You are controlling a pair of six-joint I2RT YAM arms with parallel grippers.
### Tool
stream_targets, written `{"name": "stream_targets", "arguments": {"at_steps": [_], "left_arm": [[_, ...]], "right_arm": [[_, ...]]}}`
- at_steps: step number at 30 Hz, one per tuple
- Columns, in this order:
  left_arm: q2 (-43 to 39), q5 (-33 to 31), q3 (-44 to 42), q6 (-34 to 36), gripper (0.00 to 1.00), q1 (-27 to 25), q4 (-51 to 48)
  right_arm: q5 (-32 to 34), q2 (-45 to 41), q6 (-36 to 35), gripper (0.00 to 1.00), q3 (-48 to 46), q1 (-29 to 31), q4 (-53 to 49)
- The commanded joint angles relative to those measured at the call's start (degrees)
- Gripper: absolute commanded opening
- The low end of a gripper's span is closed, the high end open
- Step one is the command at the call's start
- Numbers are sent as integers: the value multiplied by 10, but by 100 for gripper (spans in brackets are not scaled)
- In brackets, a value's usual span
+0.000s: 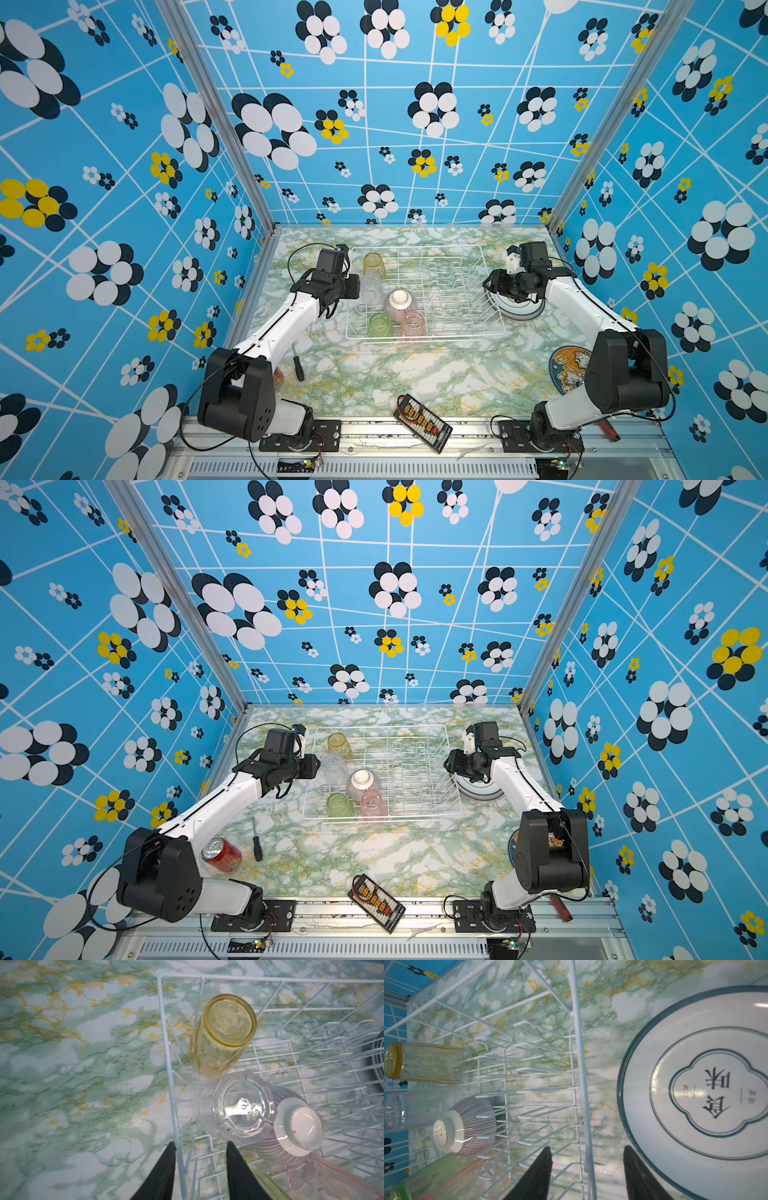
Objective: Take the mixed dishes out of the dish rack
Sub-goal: 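Move the left gripper over the pink glass while the right gripper hovers, then lower the left gripper and grasp the pink glass in the rack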
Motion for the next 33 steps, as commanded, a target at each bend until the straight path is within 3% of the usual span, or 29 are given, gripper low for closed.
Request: {"name": "stream_targets", "arguments": {"at_steps": [1,6,7,10,16,23,33], "left_arm": [[-57,-50,-11,25,42,-14,19],[-95,-138,27,74,42,-95,-60],[-100,-160,33,80,47,-120,-74],[-110,-199,40,84,49,-185,-96],[-93,-199,49,63,51,-275,-122],[30,-213,144,66,54,-350,-230],[83,-115,161,29,64,-369,-213]], "right_arm": [[14,-30,0,67,-2,-2,-8],[24,-84,6,75,-16,-6,-6],[23,-98,8,75,-19,-7,-8],[-1,-135,17,75,-28,-6,-13],[-25,-208,26,75,-57,0,-35],[-25,-250,36,76,-81,15,-45],[-38,-242,43,76,-94,16,-29]]}}
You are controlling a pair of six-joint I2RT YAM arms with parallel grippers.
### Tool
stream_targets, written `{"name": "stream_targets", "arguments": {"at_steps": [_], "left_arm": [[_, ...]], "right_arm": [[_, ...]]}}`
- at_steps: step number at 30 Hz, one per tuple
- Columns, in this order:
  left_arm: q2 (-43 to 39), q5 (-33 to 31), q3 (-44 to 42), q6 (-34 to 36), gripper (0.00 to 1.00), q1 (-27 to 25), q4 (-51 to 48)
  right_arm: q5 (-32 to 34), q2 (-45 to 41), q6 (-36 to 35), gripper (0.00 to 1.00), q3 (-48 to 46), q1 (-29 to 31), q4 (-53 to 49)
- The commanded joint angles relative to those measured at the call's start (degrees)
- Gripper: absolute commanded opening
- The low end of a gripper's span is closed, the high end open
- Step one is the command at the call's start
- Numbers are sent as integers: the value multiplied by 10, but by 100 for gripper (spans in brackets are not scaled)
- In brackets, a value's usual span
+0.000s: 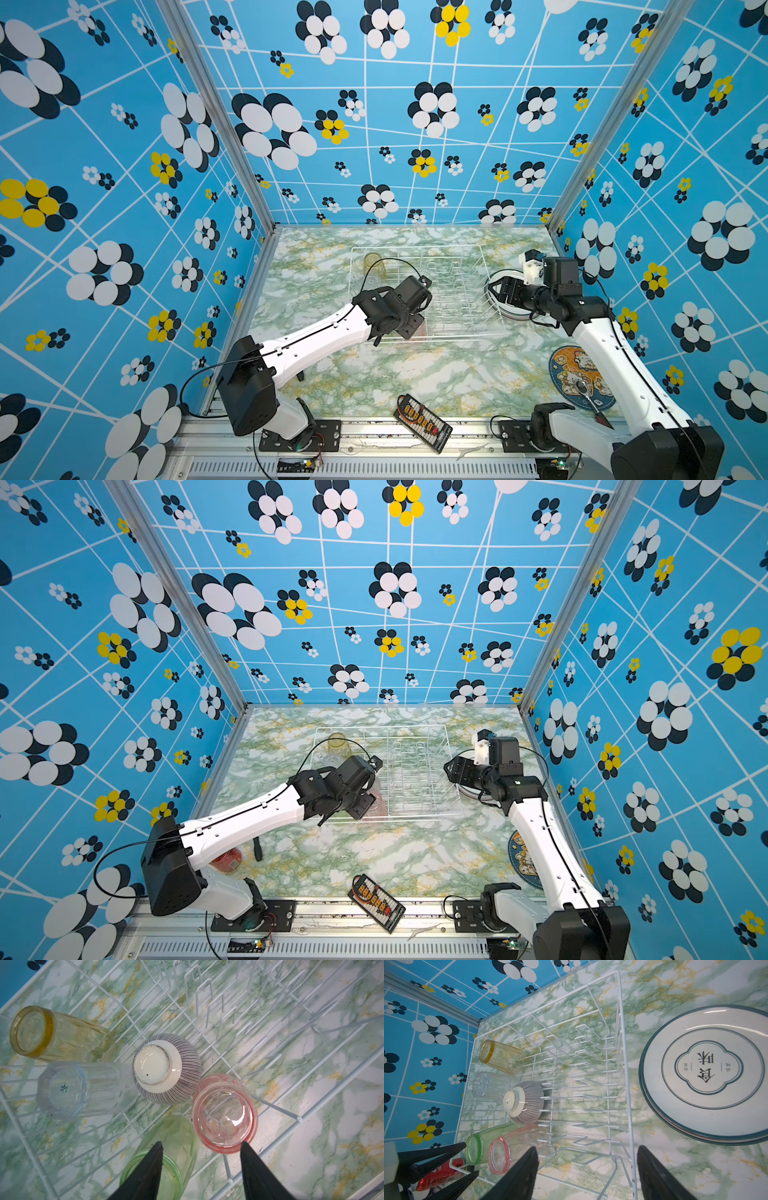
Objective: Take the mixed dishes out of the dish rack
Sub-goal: 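Lower the left gripper and grasp the pink glass in the rack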
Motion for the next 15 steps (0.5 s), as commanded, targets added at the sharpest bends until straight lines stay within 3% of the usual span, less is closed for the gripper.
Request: {"name": "stream_targets", "arguments": {"at_steps": [1,5,15], "left_arm": [[12,50,20,-17,67,-1,0],[21,82,20,-19,73,1,15],[78,95,40,-20,76,8,6]], "right_arm": [[-13,3,9,77,-9,4,4],[-14,5,11,77,-16,3,13],[-21,19,11,79,-23,3,24]]}}
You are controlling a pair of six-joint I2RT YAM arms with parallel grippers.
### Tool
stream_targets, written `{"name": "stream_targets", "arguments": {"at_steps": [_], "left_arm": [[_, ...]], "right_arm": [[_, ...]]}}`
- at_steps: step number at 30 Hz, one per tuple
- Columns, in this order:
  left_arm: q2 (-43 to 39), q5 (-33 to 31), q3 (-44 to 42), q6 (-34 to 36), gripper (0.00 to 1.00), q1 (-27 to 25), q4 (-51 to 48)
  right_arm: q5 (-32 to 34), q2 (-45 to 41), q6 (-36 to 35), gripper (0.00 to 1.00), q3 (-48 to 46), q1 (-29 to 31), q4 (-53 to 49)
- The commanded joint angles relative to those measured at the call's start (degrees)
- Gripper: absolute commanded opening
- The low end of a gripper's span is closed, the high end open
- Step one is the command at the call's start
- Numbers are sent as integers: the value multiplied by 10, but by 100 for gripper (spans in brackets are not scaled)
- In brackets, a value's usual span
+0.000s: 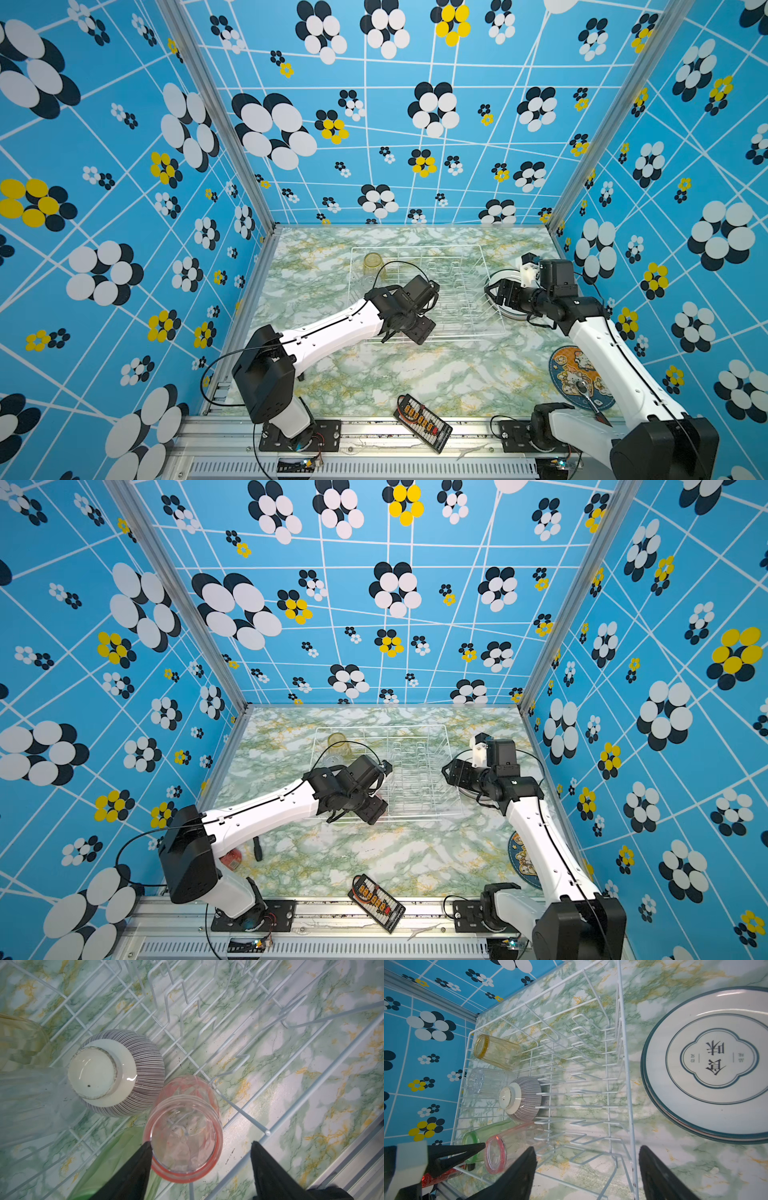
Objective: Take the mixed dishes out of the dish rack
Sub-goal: 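Lower the left gripper and grasp the pink glass in the rack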
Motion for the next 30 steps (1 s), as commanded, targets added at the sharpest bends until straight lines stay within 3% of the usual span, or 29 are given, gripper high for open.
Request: {"name": "stream_targets", "arguments": {"at_steps": [1,11,30], "left_arm": [[23,1,24,-5,76,4,-8],[76,-50,64,-4,76,10,-66],[1,-98,51,6,76,-19,-51]], "right_arm": [[-9,4,5,79,-4,3,11],[-7,18,3,80,-6,3,15],[-20,35,11,80,-11,3,33]]}}
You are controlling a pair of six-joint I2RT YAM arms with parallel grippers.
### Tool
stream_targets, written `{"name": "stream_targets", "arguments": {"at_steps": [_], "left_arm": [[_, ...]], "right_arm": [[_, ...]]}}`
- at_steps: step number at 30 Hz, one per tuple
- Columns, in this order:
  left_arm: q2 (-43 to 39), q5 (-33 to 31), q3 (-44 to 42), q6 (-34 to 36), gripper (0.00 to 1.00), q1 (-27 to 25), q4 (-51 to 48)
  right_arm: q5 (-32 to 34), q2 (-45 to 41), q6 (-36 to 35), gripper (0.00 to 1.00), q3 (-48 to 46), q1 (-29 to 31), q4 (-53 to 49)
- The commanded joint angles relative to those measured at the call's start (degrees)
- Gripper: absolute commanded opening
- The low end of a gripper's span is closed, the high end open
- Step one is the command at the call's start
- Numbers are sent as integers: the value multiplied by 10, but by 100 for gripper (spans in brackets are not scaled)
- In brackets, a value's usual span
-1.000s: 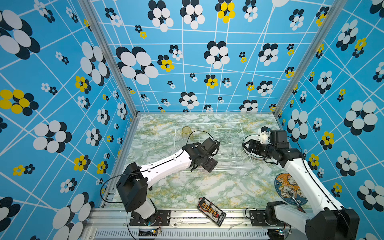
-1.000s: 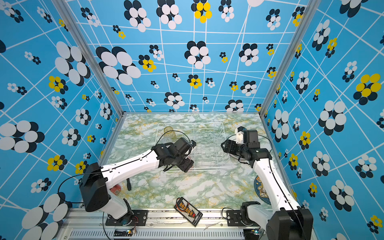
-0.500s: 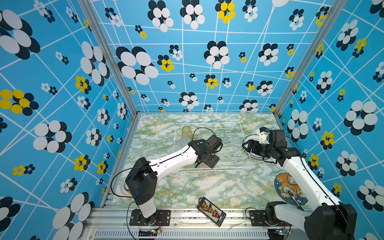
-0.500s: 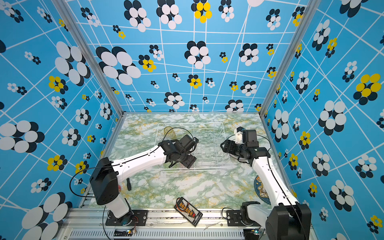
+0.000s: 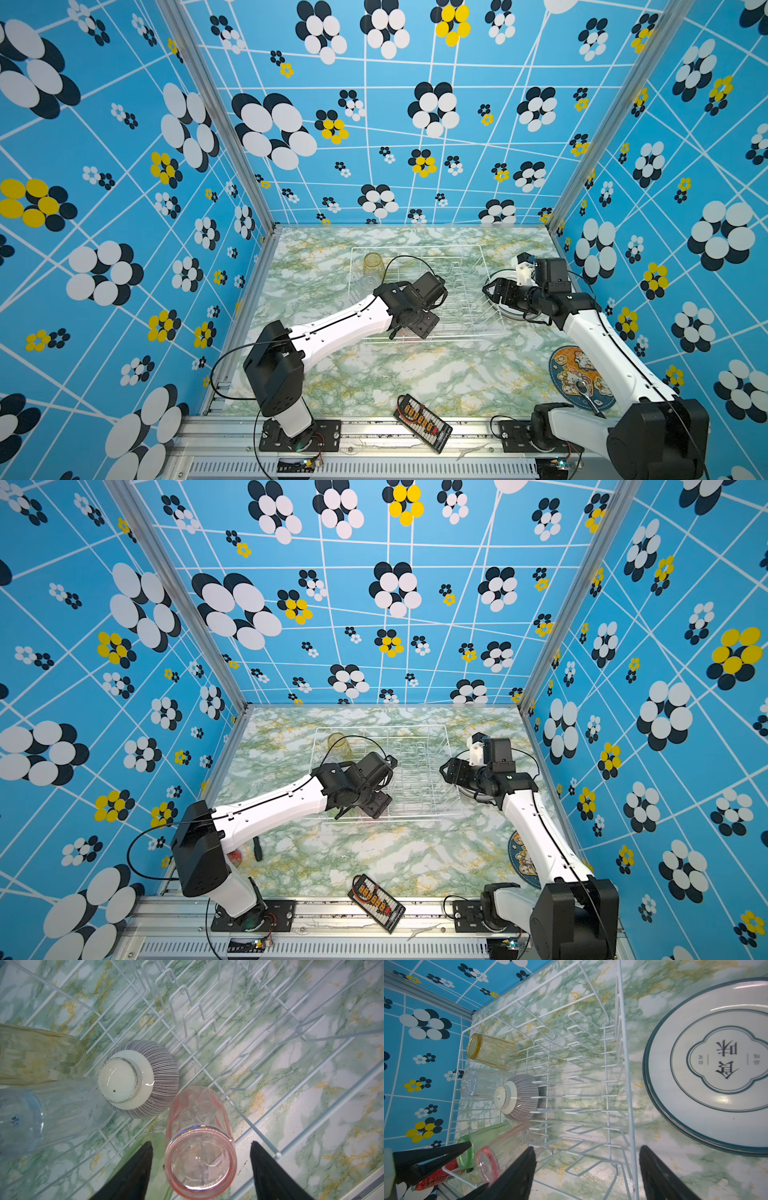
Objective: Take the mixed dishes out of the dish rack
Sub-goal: 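Lower the left gripper and grasp the pink glass in the rack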
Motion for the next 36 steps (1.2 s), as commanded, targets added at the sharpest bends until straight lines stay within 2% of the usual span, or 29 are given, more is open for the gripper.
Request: {"name": "stream_targets", "arguments": {"at_steps": [1,15,36], "left_arm": [[-21,-22,-6,4,76,-1,-24],[13,30,-27,-20,78,14,-15],[78,63,-27,-19,77,32,-21]], "right_arm": [[-14,-3,8,80,-10,4,5],[-9,-13,6,82,-13,3,-1],[-9,7,6,82,-13,3,8]]}}
